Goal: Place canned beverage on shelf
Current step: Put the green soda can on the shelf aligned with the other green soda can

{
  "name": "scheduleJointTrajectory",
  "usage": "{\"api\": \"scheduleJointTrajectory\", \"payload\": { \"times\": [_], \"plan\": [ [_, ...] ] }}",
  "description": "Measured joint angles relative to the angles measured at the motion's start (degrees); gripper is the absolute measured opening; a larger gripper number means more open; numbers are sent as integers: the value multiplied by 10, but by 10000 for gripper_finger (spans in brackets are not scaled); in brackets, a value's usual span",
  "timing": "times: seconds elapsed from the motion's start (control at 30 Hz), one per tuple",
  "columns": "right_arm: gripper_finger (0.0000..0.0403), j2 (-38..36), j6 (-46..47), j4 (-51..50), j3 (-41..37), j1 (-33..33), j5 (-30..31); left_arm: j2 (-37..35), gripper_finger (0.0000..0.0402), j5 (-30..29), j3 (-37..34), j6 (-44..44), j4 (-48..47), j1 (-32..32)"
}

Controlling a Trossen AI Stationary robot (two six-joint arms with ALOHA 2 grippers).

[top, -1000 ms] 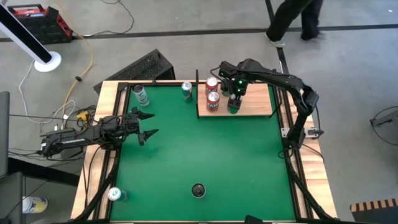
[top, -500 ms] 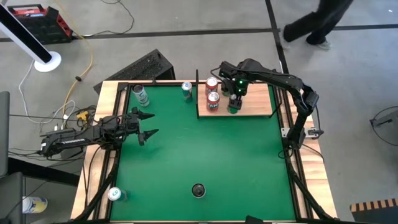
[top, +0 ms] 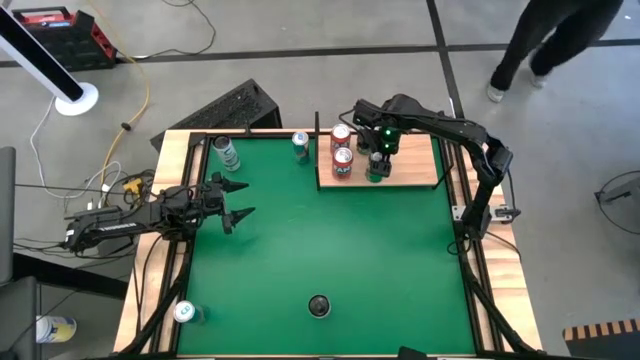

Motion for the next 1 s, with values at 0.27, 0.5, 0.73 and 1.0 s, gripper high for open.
{"api": "scheduleJointTrajectory", "payload": {
  "times": [0.27, 0.5, 0.73, 1.0],
  "plan": [
    [372, 0, -9, -13, 0, 0, 12, 0, 382, 0, 0, 0, 0, 0],
    [372, -2, -14, -26, 0, -1, 16, 0, 382, 0, 0, 0, 0, 0],
    [372, -24, -11, -38, 0, -4, 17, 0, 382, 0, 0, 0, 0, 0],
    [372, -71, 25, -64, -1, -7, 19, 0, 382, 0, 0, 0, 0, 0]
  ]
}}
